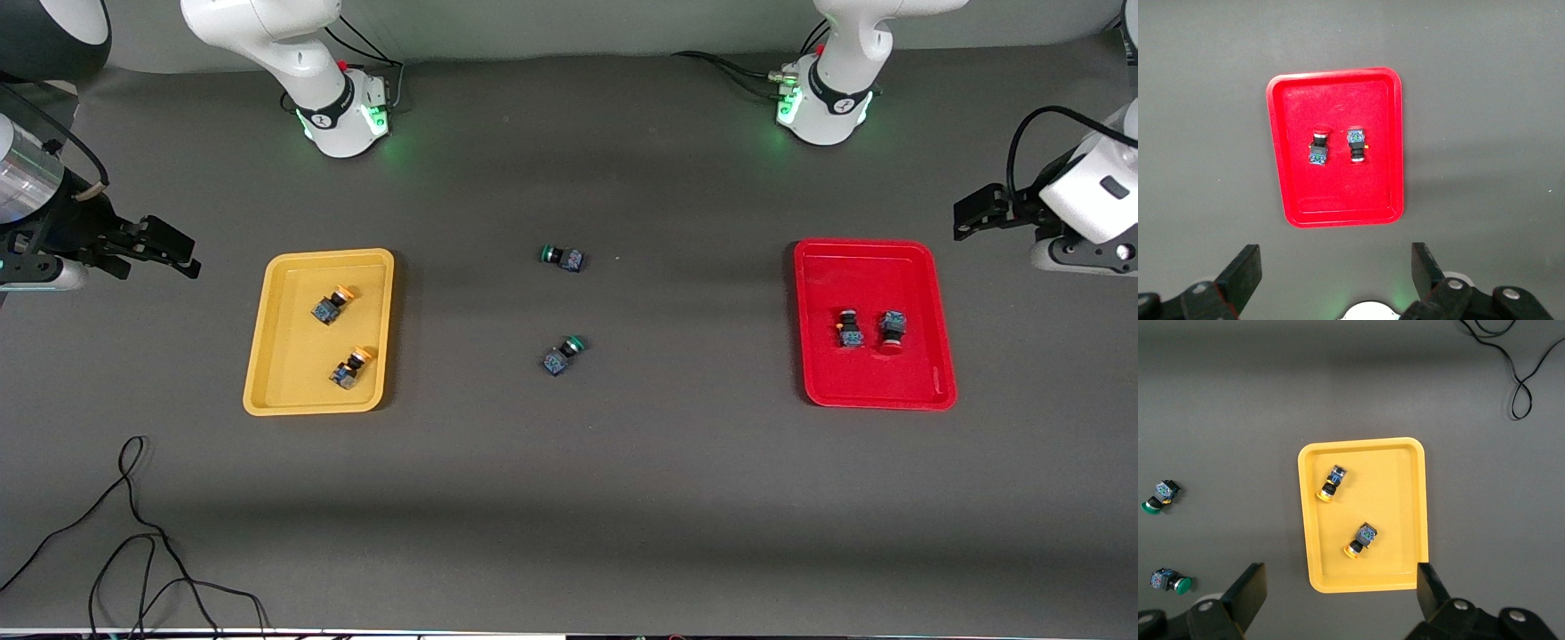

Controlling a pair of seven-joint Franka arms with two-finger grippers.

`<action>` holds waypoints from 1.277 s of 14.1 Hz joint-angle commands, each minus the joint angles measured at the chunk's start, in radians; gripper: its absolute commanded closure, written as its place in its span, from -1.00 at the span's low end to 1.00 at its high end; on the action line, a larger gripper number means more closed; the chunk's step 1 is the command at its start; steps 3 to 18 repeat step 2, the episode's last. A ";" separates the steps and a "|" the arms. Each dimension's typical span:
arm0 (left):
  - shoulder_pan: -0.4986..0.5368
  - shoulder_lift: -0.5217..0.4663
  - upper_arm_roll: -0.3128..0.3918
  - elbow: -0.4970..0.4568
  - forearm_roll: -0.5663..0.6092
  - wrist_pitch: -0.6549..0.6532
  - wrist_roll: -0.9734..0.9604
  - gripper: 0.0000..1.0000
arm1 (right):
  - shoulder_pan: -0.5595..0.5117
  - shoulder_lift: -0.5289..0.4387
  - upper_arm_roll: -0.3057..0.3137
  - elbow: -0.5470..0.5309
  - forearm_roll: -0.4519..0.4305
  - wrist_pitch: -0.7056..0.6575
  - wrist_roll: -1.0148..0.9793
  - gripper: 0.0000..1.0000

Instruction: Place red and yellow buttons in trays

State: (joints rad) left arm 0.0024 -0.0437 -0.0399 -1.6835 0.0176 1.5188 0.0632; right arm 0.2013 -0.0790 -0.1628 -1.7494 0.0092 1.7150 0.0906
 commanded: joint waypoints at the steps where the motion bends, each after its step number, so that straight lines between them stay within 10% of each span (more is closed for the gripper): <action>1: -0.019 0.008 0.017 0.034 -0.010 -0.040 -0.017 -1.00 | -0.006 0.007 0.005 0.025 -0.017 -0.017 -0.019 -1.00; 18: -0.019 0.008 0.017 0.035 -0.010 -0.042 -0.017 -1.00 | -0.006 0.008 0.005 0.030 -0.017 -0.017 -0.017 -1.00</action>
